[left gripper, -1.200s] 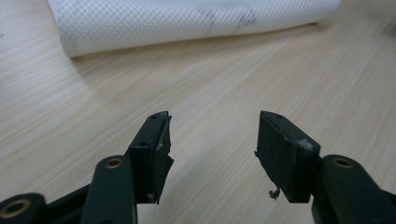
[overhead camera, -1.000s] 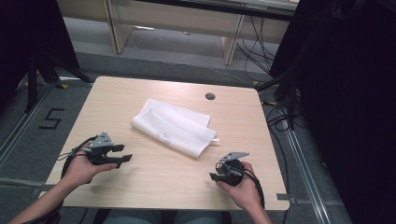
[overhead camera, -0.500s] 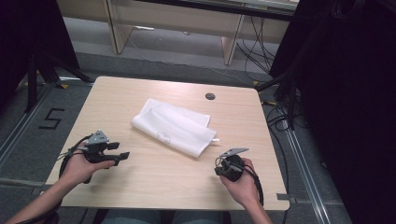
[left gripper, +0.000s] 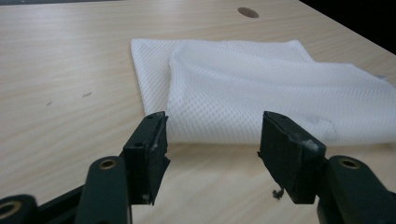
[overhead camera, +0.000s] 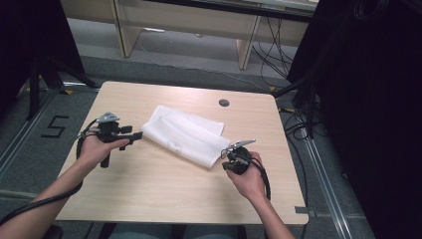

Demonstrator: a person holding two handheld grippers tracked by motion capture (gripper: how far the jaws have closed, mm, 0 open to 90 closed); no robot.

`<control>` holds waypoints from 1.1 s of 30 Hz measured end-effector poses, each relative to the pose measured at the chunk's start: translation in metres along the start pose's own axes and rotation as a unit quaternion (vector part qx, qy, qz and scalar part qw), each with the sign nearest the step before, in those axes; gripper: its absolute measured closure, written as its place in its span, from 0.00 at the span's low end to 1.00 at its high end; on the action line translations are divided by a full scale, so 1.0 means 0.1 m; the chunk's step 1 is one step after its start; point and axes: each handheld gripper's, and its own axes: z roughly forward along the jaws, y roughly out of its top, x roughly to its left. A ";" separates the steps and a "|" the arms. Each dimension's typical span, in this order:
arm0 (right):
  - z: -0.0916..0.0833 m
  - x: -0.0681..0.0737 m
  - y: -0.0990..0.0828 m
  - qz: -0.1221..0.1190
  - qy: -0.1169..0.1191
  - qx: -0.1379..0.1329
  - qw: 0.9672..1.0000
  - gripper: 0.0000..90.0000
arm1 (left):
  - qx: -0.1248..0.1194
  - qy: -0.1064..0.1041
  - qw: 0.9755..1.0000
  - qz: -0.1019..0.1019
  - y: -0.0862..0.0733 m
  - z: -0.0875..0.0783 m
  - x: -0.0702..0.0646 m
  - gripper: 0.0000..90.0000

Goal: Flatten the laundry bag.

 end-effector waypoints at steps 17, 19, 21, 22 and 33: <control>0.43 -0.05 0.32 0.046 -0.008 0.013 0.999 0.55 | 0.096 0.035 0.990 0.092 0.19 0.55 -0.07 0.50; 0.48 -0.04 0.33 0.050 -0.010 0.020 0.999 0.57 | 0.103 0.028 0.990 0.091 0.16 0.59 -0.09 0.53; 0.51 -0.04 0.33 0.038 -0.016 0.024 0.999 0.58 | 0.107 0.021 0.990 0.095 0.14 0.61 -0.11 0.57; 0.52 -0.03 0.33 0.043 -0.016 0.027 0.999 0.58 | 0.116 0.022 0.988 0.102 0.13 0.61 -0.12 0.61; 0.60 -0.01 0.30 0.011 -0.028 0.059 0.998 0.70 | 0.170 0.003 0.979 0.117 0.04 0.63 -0.18 0.74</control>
